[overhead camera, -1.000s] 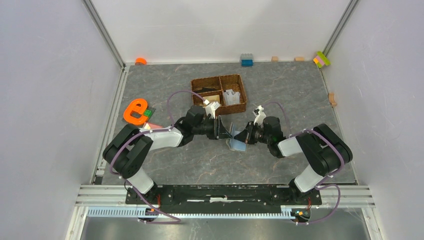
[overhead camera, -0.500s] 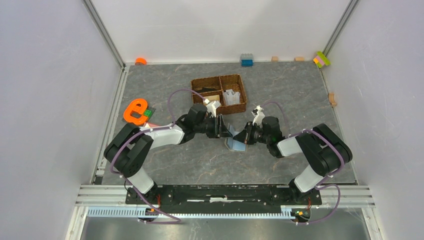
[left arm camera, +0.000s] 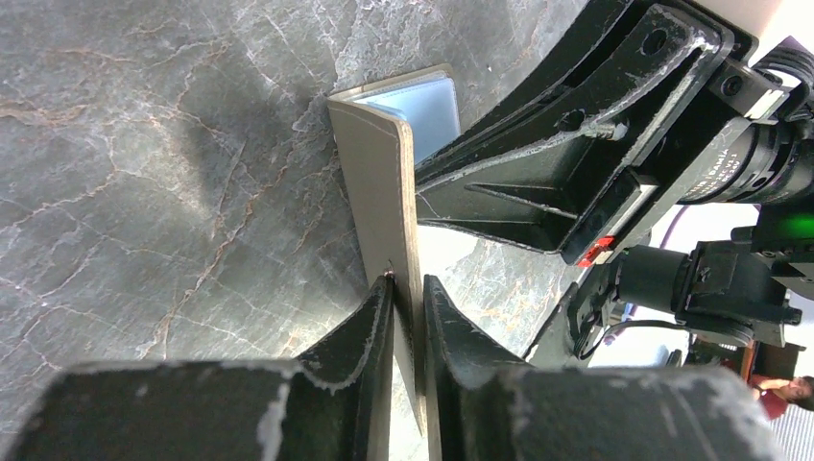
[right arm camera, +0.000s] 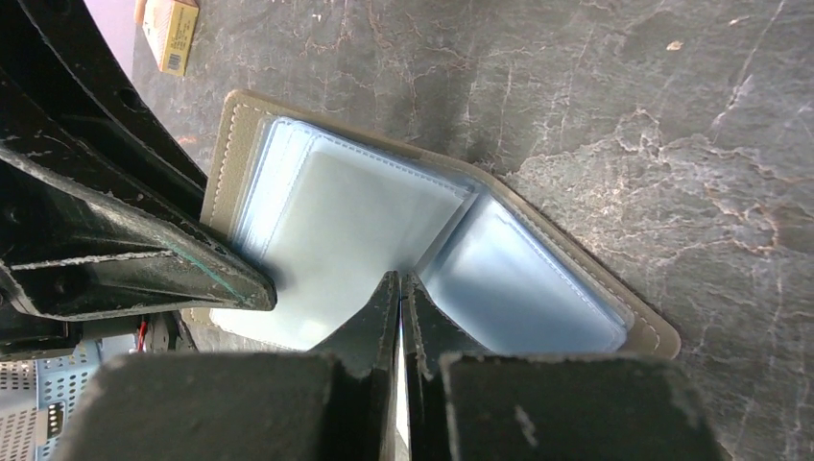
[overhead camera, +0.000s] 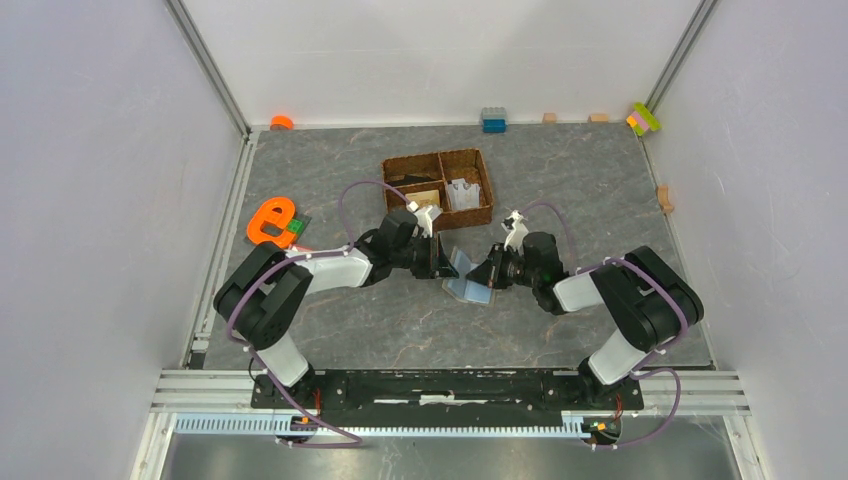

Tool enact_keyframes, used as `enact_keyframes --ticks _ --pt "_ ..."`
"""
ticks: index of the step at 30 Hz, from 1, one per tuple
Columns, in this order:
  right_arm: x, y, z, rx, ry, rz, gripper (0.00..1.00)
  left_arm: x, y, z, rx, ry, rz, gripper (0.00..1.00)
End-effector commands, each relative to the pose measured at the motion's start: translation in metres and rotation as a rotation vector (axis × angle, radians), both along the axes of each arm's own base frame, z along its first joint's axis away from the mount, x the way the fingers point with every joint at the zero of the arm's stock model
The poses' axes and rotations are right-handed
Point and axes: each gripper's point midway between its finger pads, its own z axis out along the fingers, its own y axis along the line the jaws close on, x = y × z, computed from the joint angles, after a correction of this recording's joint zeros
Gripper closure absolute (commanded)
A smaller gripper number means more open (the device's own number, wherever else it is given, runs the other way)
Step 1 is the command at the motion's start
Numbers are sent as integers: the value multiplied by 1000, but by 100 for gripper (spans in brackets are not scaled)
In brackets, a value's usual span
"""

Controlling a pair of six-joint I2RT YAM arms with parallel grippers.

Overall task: Take the credit cards out of the card holder
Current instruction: Remove the credit card from the card holder.

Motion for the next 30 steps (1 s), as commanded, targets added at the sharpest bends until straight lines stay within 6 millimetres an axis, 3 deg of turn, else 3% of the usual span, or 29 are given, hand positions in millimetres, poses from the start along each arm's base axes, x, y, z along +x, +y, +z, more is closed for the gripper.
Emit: enact_keyframes --ticks 1,6,13,19,25,30 --pt "10 5 8 -8 -51 11 94 3 -16 30 -96 -88 -61 81" --pt "10 7 3 -27 -44 20 94 -4 -23 42 -174 -90 -106 77" --pt "10 9 2 -38 -47 27 94 -6 -25 42 -187 -78 -119 71" --pt "10 10 2 -43 -46 32 93 -3 -22 31 -136 -57 -106 82" --pt "13 6 7 -76 -74 23 79 -1 -18 30 -104 -71 -89 92" --pt "17 -2 12 -99 -106 -7 66 -4 -20 40 -136 -93 -108 91"
